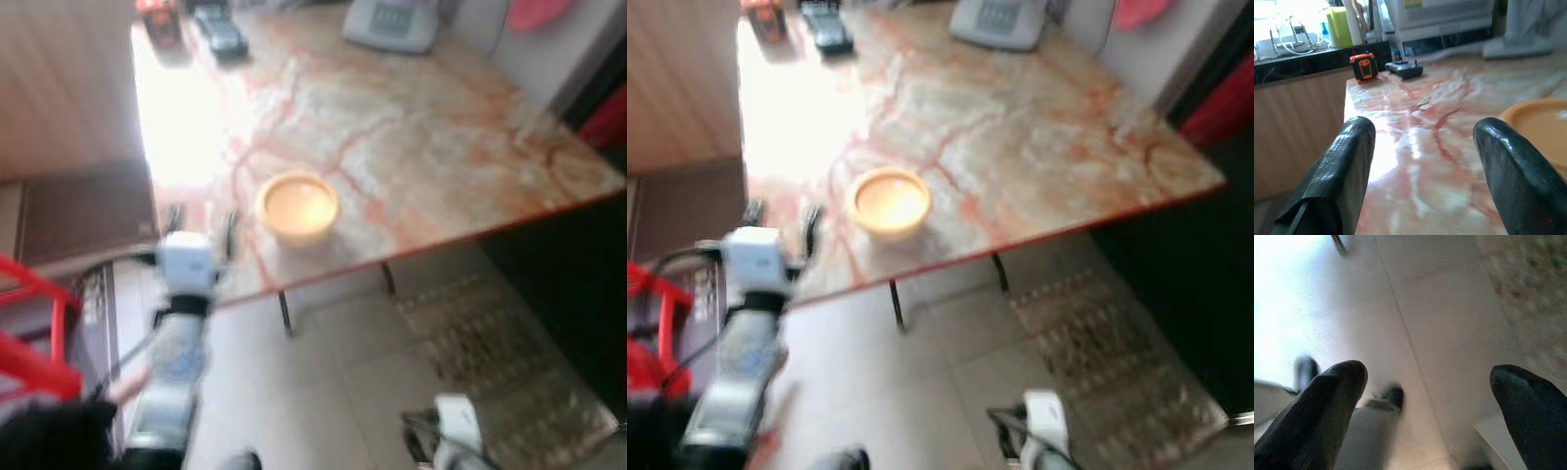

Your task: Restocking fridge

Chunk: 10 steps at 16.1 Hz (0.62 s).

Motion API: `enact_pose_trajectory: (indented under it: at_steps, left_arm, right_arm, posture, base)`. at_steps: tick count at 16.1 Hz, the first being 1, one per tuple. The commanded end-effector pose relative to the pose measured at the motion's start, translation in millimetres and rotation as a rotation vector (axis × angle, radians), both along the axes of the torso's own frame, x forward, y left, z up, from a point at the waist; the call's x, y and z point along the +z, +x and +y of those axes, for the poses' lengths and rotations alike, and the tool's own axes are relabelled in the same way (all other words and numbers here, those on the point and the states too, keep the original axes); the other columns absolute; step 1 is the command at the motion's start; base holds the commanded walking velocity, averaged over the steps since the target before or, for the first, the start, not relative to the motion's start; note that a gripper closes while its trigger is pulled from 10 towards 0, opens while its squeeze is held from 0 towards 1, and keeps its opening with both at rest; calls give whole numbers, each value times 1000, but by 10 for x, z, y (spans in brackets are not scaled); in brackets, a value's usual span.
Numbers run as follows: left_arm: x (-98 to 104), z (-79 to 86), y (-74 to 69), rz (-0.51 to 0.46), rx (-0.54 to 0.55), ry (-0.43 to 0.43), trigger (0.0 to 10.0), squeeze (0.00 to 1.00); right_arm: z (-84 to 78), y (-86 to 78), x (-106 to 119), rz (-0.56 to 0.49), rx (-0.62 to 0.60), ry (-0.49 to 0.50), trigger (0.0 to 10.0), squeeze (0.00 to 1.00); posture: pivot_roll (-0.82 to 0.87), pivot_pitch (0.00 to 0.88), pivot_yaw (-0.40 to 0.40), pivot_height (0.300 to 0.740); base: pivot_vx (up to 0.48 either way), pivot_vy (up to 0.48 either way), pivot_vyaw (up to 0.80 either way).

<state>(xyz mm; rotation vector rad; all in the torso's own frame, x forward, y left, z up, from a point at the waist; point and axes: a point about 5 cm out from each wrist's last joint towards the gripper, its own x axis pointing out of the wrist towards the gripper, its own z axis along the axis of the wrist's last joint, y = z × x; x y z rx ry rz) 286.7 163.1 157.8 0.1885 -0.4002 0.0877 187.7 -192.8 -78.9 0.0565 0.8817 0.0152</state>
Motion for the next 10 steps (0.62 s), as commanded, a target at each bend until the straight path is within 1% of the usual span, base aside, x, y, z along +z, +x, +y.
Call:
enact_pose_trajectory:
  at_steps: [1, 5, 6, 7, 8, 9, 10]
  left_arm:
    - [65, -117, -1, -26, -37, -8, 10000, 0]
    - [78, -113, 1, -35, -33, -10, 10000, 0]
    - [77, -99, 0, -38, -21, -38, 10000, 0]
    - [48, -84, -1, -18, -12, -103, 10000, 0]
    - [5, -98, 12, 17, -36, -174, 10000, 0]
    - [-26, -117, 19, 37, -55, -190, 10000, 0]
    - [-105, -137, 26, 82, -71, -252, 10000, 0]
  right_arm:
    - [-109, -149, -56, 46, -21, -18, 10000, 0]
    - [-108, -148, -57, 48, -18, -19, 10000, 0]
    - [-109, -147, -57, 49, -18, -19, 10000, 0]
    - [-110, -148, -57, 49, -19, -19, 10000, 0]
    - [-109, -148, -57, 49, -20, -19, 10000, 0]
    - [-108, -148, -58, 50, -20, -18, 10000, 0]
    - [-104, -147, -58, 50, -23, -18, 10000, 0]
  posture:
    - [-6, 184, -61, 740]
    - [-6, 185, -62, 740]
    - [-7, 185, -60, 740]
    - [-7, 184, -60, 740]
    - [-5, 184, -60, 740]
    - [-4, 183, -59, 740]
    - [-7, 181, -58, 740]
  base:
    - [292, 0, 0]
    - [292, 0, 0]
    - [0, 0, 0]
    - [0, 0, 0]
    - [0, 0, 0]
    - [0, 0, 0]
    - [0, 0, 0]
